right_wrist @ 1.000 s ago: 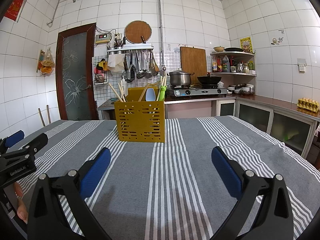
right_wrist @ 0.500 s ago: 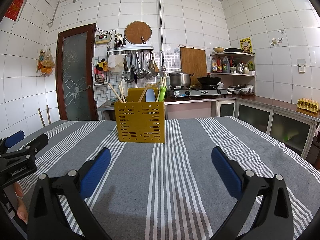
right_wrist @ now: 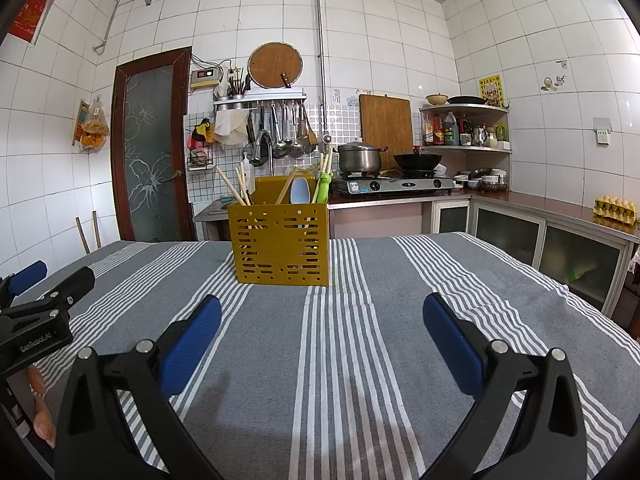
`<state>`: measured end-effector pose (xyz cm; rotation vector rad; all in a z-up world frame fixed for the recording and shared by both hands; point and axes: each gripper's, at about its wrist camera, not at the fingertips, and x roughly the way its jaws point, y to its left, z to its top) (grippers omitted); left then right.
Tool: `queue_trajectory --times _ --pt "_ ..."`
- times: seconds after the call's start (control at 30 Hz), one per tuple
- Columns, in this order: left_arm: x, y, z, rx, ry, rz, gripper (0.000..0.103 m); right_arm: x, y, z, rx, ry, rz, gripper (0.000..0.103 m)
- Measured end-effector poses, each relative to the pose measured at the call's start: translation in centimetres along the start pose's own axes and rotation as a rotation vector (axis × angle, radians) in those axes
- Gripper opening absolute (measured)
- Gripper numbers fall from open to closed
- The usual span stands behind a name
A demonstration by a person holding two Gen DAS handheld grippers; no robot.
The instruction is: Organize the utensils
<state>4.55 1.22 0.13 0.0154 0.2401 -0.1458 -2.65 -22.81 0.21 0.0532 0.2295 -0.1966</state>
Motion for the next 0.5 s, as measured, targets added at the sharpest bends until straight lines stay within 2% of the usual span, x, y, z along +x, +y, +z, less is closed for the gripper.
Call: queue_trajectory --times 0.5 --pt "0.6 0.8 0.0 0.009 0.010 0.010 0.098 -0.2 -0.1 0.1 0.000 -0.001 -0.009 0.098"
